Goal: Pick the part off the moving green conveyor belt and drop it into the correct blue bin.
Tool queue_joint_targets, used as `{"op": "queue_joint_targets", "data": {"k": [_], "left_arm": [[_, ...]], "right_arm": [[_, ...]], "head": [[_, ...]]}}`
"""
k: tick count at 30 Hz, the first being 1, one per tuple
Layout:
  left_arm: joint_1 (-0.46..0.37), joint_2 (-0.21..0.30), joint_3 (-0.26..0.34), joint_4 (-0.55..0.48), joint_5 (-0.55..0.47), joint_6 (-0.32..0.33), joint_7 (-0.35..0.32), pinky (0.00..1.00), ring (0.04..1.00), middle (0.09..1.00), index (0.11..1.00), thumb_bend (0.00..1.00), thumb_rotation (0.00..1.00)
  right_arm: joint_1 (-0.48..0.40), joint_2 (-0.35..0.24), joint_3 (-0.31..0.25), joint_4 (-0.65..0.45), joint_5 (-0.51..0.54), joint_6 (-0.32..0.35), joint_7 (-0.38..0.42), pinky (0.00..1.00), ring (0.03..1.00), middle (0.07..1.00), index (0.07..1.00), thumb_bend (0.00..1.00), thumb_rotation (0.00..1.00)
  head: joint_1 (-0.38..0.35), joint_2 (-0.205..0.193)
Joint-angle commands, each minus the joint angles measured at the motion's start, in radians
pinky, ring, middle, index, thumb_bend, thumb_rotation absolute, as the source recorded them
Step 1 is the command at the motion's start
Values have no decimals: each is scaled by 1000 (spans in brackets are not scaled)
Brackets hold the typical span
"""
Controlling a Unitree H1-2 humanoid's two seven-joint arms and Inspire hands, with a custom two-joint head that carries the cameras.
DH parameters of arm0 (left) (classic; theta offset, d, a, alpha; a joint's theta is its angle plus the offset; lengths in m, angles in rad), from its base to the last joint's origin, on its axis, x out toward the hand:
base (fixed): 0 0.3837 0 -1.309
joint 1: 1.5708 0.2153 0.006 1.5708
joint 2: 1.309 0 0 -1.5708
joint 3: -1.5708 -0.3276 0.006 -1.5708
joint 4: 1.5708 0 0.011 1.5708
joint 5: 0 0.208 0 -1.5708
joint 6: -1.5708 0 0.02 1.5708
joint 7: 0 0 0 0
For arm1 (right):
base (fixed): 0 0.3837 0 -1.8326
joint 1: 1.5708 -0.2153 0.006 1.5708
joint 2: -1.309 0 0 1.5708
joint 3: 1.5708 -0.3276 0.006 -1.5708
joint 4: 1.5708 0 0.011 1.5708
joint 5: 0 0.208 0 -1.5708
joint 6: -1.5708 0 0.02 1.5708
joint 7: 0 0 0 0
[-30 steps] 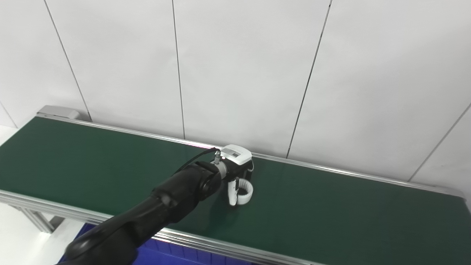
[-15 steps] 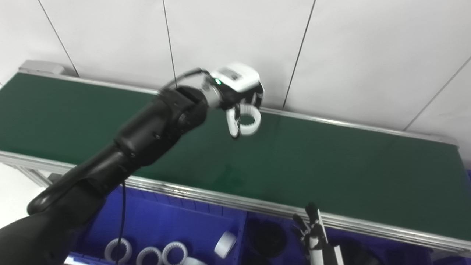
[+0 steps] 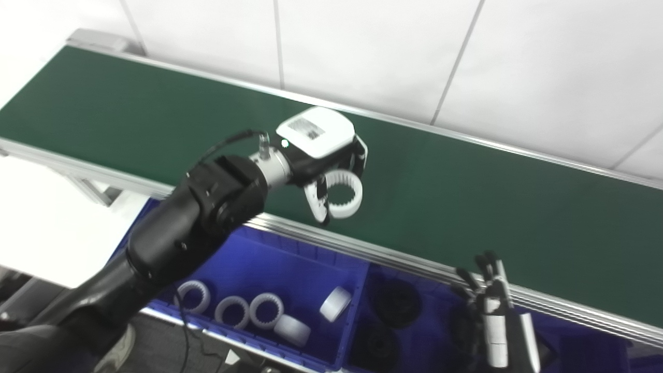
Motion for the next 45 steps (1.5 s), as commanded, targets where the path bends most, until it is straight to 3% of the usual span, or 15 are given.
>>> {"op": "queue_joint_targets", "data": {"k": [1,5,8,10,11,18,19,21,32,34,35,37,38,41,45], "left_arm": [[24,-6,26,-39,41,8,21,374,339,474,486,527,0],[117,-12,66,-65,69,9,17,380,346,476,488,526,0],[173,-3,102,-77,70,-4,29,235,242,472,488,527,0],[214,10,127,-78,66,-16,43,140,180,277,489,522,40],[231,16,137,-77,65,-21,45,136,181,260,489,522,45],[317,54,132,15,108,-118,136,212,222,276,488,522,52],[326,58,131,35,115,-126,146,362,321,392,488,524,27],[336,63,126,66,137,-138,162,399,345,442,488,525,11],[376,68,115,136,124,-199,235,390,342,476,487,527,0],[384,62,122,132,101,-195,240,438,417,465,505,525,0],[386,60,124,125,97,-188,232,491,482,530,500,523,36],[387,61,123,105,102,-177,202,612,629,669,649,832,273],[387,63,121,97,104,-176,190,634,655,692,674,876,313],[385,64,118,77,117,-170,150,746,767,776,771,943,454],[390,60,123,72,117,-176,151,755,772,783,792,959,496]], "right_arm": [[-9,-9,-14,-29,31,3,19,755,864,961,988,787,879],[-20,-21,-35,-14,78,6,36,788,876,972,991,795,863],[-26,-23,-44,-5,96,5,44,797,872,976,991,822,852],[-30,-22,-48,0,100,5,44,787,869,970,983,829,844],[-31,-22,-49,1,100,6,43,785,869,969,980,831,843],[-34,-24,-45,19,88,-12,47,777,869,972,980,828,849],[-33,-23,-44,21,87,-13,47,780,872,974,984,822,847],[-29,-21,-41,19,84,-13,47,783,874,976,987,822,845],[-20,-15,-31,-9,81,9,42,776,873,969,985,799,833],[-21,-13,-27,-11,75,12,40,777,879,972,989,796,833],[-21,-13,-25,-13,71,14,40,781,881,973,992,790,836],[-21,-13,-23,-14,68,14,41,791,885,976,999,783,844],[-21,-12,-23,-16,67,16,40,792,886,976,1000,782,845],[-20,-10,-21,-18,64,20,38,790,884,975,998,782,846],[-20,-5,-23,-18,71,21,39,787,883,976,1000,791,840]], "head": [[28,0],[50,2],[53,1],[50,-1],[50,-1],[34,-8],[30,-8],[23,-6],[18,5],[14,8],[13,9],[13,11],[12,12],[12,12],[14,11]]}}
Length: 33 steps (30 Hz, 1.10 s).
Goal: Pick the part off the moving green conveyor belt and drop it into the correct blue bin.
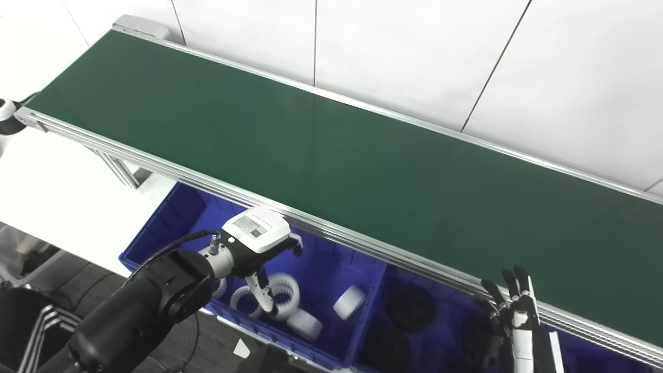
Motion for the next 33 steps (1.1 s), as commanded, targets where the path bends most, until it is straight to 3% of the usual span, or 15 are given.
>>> {"op": "queue_joint_targets", "data": {"k": [1,7,13,14,15,16,17,18,21,24,27,28,29,30,33], "left_arm": [[-3,5,12,-30,6,-1,22,754,770,782,795,960,500],[36,-35,52,-88,-53,16,51,773,781,801,854,954,490],[102,-163,97,-273,-246,43,91,665,765,827,874,929,499],[112,-184,100,-301,-287,48,96,649,769,838,873,915,473],[119,-207,100,-326,-329,53,100,647,769,839,872,914,467],[127,-230,103,-348,-376,62,102,637,761,839,867,903,442],[132,-243,107,-361,-408,67,102,628,752,841,866,897,430],[143,-284,104,-391,-497,103,99,623,747,842,866,893,423],[163,-366,108,-428,-737,178,109,683,813,885,882,823,420],[165,-470,128,-403,-942,259,147,828,879,918,940,694,510],[150,-523,148,-329,-999,286,185,848,915,951,982,614,584],[142,-522,160,-279,-1007,270,199,853,922,958,991,588,599],[137,-517,166,-235,-1009,253,210,860,927,960,989,578,607],[132,-503,176,-191,-1019,232,215,878,934,963,986,571,606],[120,-440,197,-73,-1057,171,203,958,974,987,983,581,510]], "right_arm": [[1,8,1,-29,10,4,7,786,884,976,1000,794,839],[4,14,8,-21,4,-8,11,786,882,975,995,794,847],[6,27,25,-23,-31,-2,-3,788,880,975,996,794,843],[8,33,32,-22,-49,-2,-9,779,875,970,995,807,857],[9,37,38,-22,-70,-6,-16,778,874,969,995,808,860],[12,45,46,-20,-88,-7,-22,768,867,965,997,808,872],[14,52,51,-18,-99,-9,-26,767,865,962,996,811,872],[15,60,63,-11,-123,-22,-31,766,864,961,996,812,872],[16,86,89,12,-178,-41,-53,816,891,980,1000,751,905],[14,127,116,44,-254,-44,-98,863,916,982,1000,764,931],[4,163,146,95,-332,-74,-151,862,918,978,994,770,930],[0,179,158,116,-358,-81,-172,865,916,976,990,766,927],[-3,192,165,130,-377,-84,-186,895,925,981,993,770,931],[-6,208,174,148,-397,-87,-203,929,937,987,996,770,936],[-15,261,191,197,-428,-92,-262,955,957,999,991,757,933]], "head": [[-5,-10],[-41,-17],[-170,-10],[-233,-10],[-233,-10],[-297,-16],[-307,-17],[-374,-27],[-449,-43],[-573,-68],[-643,-85],[-716,-102],[-716,-102],[-778,-116],[-895,-135]]}}
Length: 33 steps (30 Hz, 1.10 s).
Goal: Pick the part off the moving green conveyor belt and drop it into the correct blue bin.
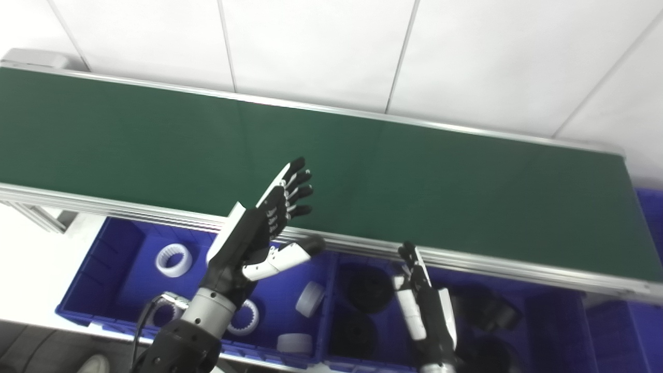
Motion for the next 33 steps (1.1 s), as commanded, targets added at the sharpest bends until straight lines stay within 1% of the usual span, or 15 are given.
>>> {"op": "queue_joint_targets", "data": {"k": [1,4,5,8,13,15,17,19,23,26,27,30,31,32,33], "left_arm": [[-10,52,3,23,-24,-97,1,966,974,987,982,591,498],[-25,119,-18,76,-24,-171,-12,975,974,986,976,616,481],[-30,134,-23,90,-28,-188,-13,981,979,989,979,620,480],[-40,169,-30,110,-49,-199,-23,999,998,999,997,637,504],[-46,181,-15,117,-87,-190,-16,1000,1000,1000,1000,620,507],[-46,177,-4,120,-99,-191,-8,1000,1000,1000,1000,621,479],[-38,165,7,118,-112,-196,6,1000,1000,1000,1000,627,462],[-26,143,23,119,-105,-229,37,1000,1000,1000,1000,596,464],[-3,68,63,110,-135,-306,112,1000,1000,1000,1000,508,475],[23,26,81,84,-157,-303,148,1000,1000,1000,1000,497,530],[32,9,84,75,-159,-302,161,1000,998,1000,1000,512,569],[53,-33,82,56,-160,-304,196,986,972,988,1000,541,607],[61,-49,76,51,-161,-308,204,976,957,973,1000,559,622],[68,-64,73,47,-172,-310,212,969,943,955,1000,547,608],[78,-80,66,42,-179,-314,219,971,943,954,1000,541,607]], "right_arm": [[-13,124,63,39,-30,-67,-53,927,960,1000,986,757,927],[-29,155,81,74,-53,-69,-103,936,964,1000,985,753,939],[-36,162,86,85,-60,-74,-118,957,969,1000,984,749,941],[-55,179,97,117,-72,-88,-151,962,972,1000,986,730,929],[-78,190,107,143,-74,-91,-162,947,974,1000,997,720,927],[-85,189,108,149,-76,-91,-160,948,975,1000,1000,717,935],[-84,186,109,141,-78,-81,-155,936,967,1000,1000,723,943],[-80,181,107,131,-68,-82,-145,925,956,998,997,733,944],[-59,156,100,95,-41,-86,-120,957,970,1000,1000,753,949],[-42,131,94,69,-24,-98,-105,963,972,1000,1000,758,948],[-34,123,91,57,-14,-97,-98,957,968,1000,999,772,944],[-10,106,77,15,19,-74,-70,946,960,1000,996,796,945],[0,98,70,0,34,-68,-59,921,952,1000,992,811,945],[8,90,66,-11,45,-68,-51,810,927,1000,988,822,938],[18,79,60,-25,55,-68,-41,796,923,1000,987,823,937]], "head": [[-19,-2],[-117,-12],[-123,-12],[-175,-12],[-209,-6],[-214,-6],[-199,1],[-174,7],[-89,24],[-25,33],[20,38],[94,45],[152,48],[161,49],[217,52]]}}
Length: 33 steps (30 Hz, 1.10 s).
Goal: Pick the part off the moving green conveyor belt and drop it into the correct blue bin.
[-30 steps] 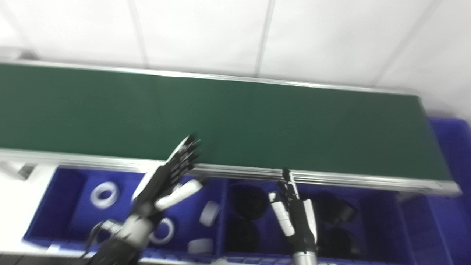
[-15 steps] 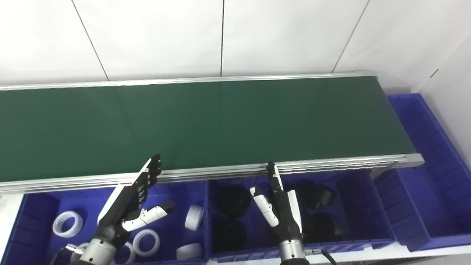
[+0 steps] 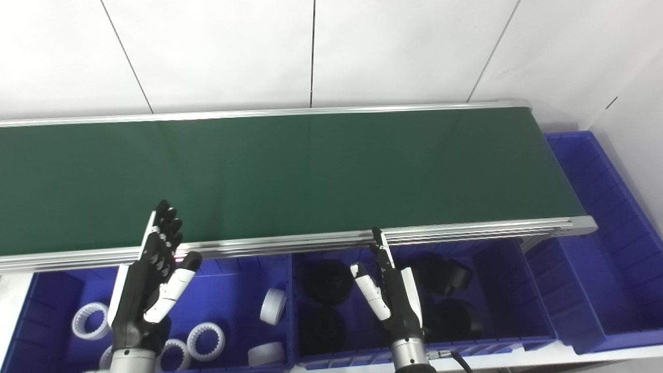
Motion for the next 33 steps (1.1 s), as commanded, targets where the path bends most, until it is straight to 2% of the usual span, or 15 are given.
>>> {"op": "queue_joint_targets", "data": {"k": [1,2,3,4,5,7,12,15,21,26,28,31,33], "left_arm": [[15,-28,-18,-48,-22,-48,18,973,943,953,1000,529,605],[29,-44,-30,-59,-23,-47,25,975,943,952,1000,523,604],[40,-54,-40,-68,-20,-47,30,987,954,965,1000,495,624],[55,-67,-53,-79,-26,-49,35,995,961,974,1000,477,638],[65,-75,-61,-86,-31,-50,39,998,965,986,1000,449,653],[84,-92,-82,-97,-39,-46,44,1000,971,998,1000,396,647],[102,-109,-120,-95,0,-40,63,1000,980,1000,1000,386,636],[105,-114,-139,-99,15,-27,80,1000,986,1000,1000,395,636],[106,-111,-164,-103,43,-15,104,1000,993,1000,1000,388,697],[102,-110,-174,-100,48,-10,118,1000,990,1000,1000,410,694],[104,-111,-179,-106,55,0,125,1000,981,996,983,410,692],[112,-111,-192,-121,93,10,136,983,944,954,907,440,668],[113,-113,-201,-127,113,13,141,935,918,917,848,441,653]], "right_arm": [[23,72,58,-63,34,-14,22,767,915,1000,987,824,937],[30,56,54,-75,29,-19,29,752,910,1000,987,825,937],[34,44,51,-83,26,-23,34,795,914,1000,990,807,950],[37,27,46,-88,25,-36,40,822,917,1000,992,796,958],[39,16,43,-91,26,-46,45,872,922,1000,994,779,965],[45,-3,32,-102,54,-66,62,856,919,998,989,754,946],[60,-20,17,-140,94,-47,86,808,909,992,995,753,931],[66,-26,12,-159,113,-42,100,811,909,991,999,739,930],[70,-40,9,-182,125,-34,117,817,906,986,1000,710,946],[70,-40,2,-188,118,-30,116,816,906,983,999,703,953],[69,-40,-2,-191,104,-26,113,811,903,982,997,705,962],[71,-42,-10,-209,107,-9,118,816,905,984,997,712,972],[72,-47,-15,-215,108,-5,124,817,904,984,999,708,977]], "head": [[65,6],[113,9],[120,10],[160,14],[160,14],[204,18],[228,26],[240,38],[253,48],[262,54],[270,60],[294,63],[306,65]]}}
